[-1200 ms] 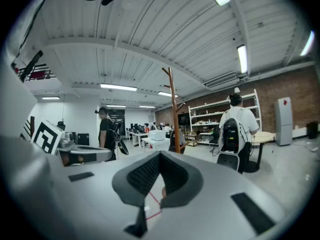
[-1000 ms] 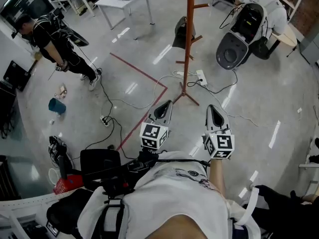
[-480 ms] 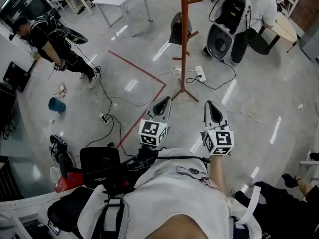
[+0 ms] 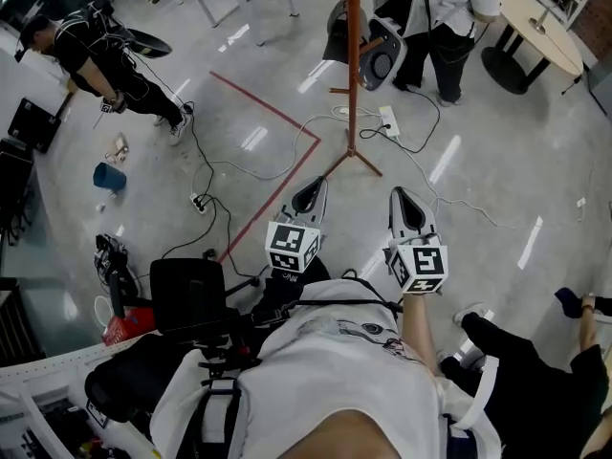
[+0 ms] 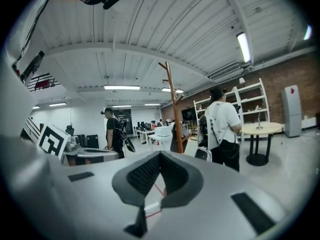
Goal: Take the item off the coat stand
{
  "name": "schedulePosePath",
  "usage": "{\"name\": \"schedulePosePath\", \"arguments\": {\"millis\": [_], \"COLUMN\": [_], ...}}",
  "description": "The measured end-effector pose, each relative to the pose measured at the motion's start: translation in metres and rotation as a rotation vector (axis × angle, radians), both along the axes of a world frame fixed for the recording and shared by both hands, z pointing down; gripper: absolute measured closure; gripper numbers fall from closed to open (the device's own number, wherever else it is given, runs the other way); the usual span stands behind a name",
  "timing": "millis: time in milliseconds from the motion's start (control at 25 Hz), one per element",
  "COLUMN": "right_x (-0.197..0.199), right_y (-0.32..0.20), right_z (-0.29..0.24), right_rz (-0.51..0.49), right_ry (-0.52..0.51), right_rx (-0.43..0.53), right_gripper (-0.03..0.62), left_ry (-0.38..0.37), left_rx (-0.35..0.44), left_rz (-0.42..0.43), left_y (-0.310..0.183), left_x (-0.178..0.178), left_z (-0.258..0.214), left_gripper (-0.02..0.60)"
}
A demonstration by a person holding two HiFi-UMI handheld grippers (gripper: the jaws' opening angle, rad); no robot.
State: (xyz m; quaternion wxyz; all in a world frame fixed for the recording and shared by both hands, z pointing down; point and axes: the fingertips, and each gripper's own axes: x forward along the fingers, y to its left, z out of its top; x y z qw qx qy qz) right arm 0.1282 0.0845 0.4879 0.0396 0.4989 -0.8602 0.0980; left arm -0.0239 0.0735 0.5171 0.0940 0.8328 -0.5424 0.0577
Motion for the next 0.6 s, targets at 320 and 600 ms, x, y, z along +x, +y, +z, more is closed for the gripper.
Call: {"name": "schedulePosePath", "arguments": {"millis": [320, 600], "right_x": [-0.016, -0.028], "right_y": [-0.039, -0.105], "right_z": [0.007, 0.002], "right_rz": [-0.011, 0.048], "right_ry": [-0.008, 0.005], "right_rx": [-0.007, 0.007], "right_gripper": [0.591, 0.591], "left_ry": [-0.006, -0.006], "left_rx": [-0.007, -0.005], "left_rz": [-0.014, 0.049], "left_y": [-0.042, -0.123], "left_x": [-0.019, -0.031], "left_z": [0.007, 0.002], "left_gripper": [0.578, 0.578]}}
